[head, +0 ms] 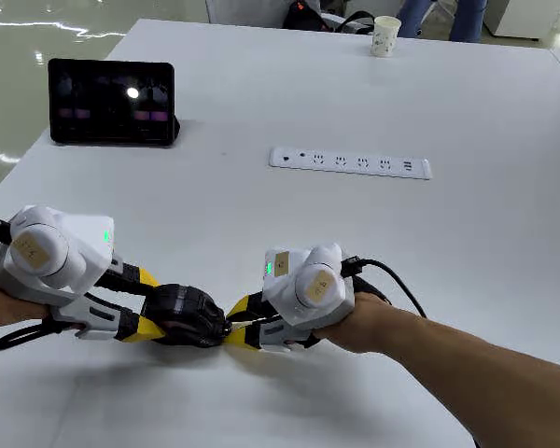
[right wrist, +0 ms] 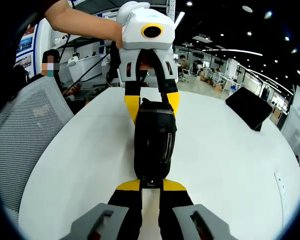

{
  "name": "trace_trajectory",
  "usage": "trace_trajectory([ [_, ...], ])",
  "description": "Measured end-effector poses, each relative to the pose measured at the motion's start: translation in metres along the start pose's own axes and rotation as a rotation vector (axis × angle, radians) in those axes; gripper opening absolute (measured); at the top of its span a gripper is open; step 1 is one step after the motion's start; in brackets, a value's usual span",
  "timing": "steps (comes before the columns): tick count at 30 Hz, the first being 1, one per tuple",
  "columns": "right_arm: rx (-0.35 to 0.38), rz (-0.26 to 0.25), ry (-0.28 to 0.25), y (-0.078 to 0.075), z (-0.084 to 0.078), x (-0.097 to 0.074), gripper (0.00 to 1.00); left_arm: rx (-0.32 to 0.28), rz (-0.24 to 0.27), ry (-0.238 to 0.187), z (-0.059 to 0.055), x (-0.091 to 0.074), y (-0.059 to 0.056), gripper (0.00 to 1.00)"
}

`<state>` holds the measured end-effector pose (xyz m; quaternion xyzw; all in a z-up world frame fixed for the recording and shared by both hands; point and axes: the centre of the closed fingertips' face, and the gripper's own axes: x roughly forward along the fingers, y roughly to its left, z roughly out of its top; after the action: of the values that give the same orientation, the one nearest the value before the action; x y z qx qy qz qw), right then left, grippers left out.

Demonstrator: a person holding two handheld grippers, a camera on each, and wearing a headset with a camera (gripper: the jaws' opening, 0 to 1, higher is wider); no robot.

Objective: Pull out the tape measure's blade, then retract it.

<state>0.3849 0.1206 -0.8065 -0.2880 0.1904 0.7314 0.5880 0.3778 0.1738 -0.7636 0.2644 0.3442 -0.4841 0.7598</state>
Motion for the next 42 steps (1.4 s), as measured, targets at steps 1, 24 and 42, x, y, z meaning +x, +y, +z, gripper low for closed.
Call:
trace_trajectory([
  [1,-0.004,0.001,0.001,0.0,0.0,0.0,0.08,-0.001,0.0,0.001,0.0,0.0,0.0,0.23],
  [24,-0.039,-0.002,0.019,0.003,-0.003,-0.005,0.08,-0.003,-0.01,0.013,0.0,0.001,0.0,0.23],
  [42,-0.046,-0.008,0.032,0.004,-0.011,-0.016,0.08,-0.011,-0.012,0.018,-0.001,0.0,0.0,0.23],
])
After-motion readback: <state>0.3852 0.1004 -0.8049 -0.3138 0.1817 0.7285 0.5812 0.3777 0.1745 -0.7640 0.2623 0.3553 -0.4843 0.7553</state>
